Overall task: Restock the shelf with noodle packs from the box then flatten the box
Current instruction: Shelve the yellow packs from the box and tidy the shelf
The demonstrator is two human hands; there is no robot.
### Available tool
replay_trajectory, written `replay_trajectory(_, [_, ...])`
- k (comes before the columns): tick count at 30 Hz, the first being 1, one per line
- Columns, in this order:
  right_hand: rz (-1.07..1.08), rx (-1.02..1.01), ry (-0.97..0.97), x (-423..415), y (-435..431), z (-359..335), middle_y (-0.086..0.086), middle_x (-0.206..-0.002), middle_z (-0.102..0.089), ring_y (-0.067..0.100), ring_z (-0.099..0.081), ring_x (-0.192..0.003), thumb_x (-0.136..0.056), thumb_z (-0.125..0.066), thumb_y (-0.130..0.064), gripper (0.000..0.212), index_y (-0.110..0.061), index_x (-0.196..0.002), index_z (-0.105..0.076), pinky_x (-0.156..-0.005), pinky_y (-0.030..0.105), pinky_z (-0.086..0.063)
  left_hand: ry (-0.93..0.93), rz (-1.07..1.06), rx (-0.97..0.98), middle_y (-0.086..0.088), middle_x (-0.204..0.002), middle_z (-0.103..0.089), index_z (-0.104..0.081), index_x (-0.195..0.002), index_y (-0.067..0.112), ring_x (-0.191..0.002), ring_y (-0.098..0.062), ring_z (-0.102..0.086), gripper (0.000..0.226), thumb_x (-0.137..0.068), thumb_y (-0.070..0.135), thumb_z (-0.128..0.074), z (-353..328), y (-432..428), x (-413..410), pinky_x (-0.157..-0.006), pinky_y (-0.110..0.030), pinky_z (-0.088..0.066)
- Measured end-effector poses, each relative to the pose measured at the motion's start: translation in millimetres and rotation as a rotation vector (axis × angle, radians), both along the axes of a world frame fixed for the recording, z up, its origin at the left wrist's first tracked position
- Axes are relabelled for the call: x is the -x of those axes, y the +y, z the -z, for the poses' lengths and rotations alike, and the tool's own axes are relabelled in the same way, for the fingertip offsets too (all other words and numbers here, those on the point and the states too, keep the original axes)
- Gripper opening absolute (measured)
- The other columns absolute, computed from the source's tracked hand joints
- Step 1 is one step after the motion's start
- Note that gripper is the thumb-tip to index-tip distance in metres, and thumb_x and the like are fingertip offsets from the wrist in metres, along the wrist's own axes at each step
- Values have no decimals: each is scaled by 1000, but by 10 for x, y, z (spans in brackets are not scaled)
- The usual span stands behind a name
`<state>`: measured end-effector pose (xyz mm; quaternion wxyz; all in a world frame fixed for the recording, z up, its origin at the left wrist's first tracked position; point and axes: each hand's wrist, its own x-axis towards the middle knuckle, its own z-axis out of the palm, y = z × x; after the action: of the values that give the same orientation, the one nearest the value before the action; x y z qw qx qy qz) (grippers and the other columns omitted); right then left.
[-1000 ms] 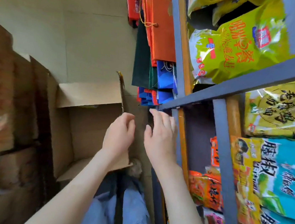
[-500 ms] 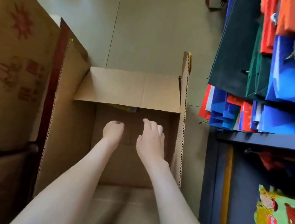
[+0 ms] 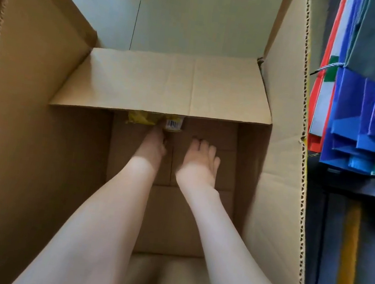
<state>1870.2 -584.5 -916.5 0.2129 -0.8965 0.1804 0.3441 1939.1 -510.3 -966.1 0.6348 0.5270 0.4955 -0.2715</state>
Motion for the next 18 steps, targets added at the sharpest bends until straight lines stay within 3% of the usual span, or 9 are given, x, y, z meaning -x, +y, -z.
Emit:
replay_trajectory(1, [25, 2, -6, 14, 1, -13, 9, -145, -28, 27, -22, -134, -81, -60, -7, 75, -10, -145, -21, -107, 36, -23, -1, -21, 14, -9, -139, -51, -50, -134, 7, -126, -20, -50, 39, -100, 26, -45, -41, 8, 54, -84, -18, -49])
replay_trajectory(3, [64, 5, -57, 80, 28, -111, 10, -143, -30, 28, -25, -132, -79, -59, -6, 75, -10, -145, -22, -105, 37, -26, -8, -91, 18, -10, -130, -59, -55, -126, 9, -111, -21, -59, 35, -96, 26, -52, -171, 67, 206, -71, -22, -53])
replay_trajectory(6, [90, -81, -105, 221, 91, -472, 9, -145, -27, 28, -25, -132, -81, -58, -6, 75, -11, -145, -18, -107, 39, -27, 5, -158, -51, -13, -113, -65, -57, -118, 8, -99, -25, -65, 32, -89, 20, -60, -499, 208, 456, -81, -36, -57])
replay_trajectory(9, [87, -257, 21, 357, 144, -1022, 7, -152, -21, 26, -19, -139, -86, -56, -8, 80, -15, -149, -8, -112, 40, -23, 38, -122, -88, -15, -102, -67, -58, -112, 3, -89, -28, -67, 33, -82, 16, -63, -1091, 263, 743, -78, -40, -58])
replay_trajectory(11, [228, -379, 53, 459, 115, -1505, 8, -146, -35, 26, -32, -134, -88, -51, -9, 70, -17, -149, -17, -108, 36, -32, 65, 9, -194, -13, -100, -68, -58, -107, 4, -83, -26, -68, 39, -72, 20, -63, -1670, 253, 925, -74, -38, -58])
replay_trajectory(14, [498, -514, 93, 587, -10, -2354, 3, -133, -52, 21, -50, -121, -92, -53, -23, 51, -22, -141, -37, -94, 27, -38, 40, 240, -339, -4, -90, -62, -50, -97, 10, -74, -19, -61, 28, -78, 25, -63, -2716, 189, 1169, -58, -27, -48])
replay_trajectory(18, [663, -704, 150, 658, -164, -3446, -7, -119, -57, 11, -55, -108, -84, -62, -49, 68, -22, -140, -37, -94, 28, -43, -119, 542, -450, 2, -77, -58, -41, -82, 20, -70, -21, -59, 27, -83, 38, -61, -4055, 19, 1392, -52, -29, -39])
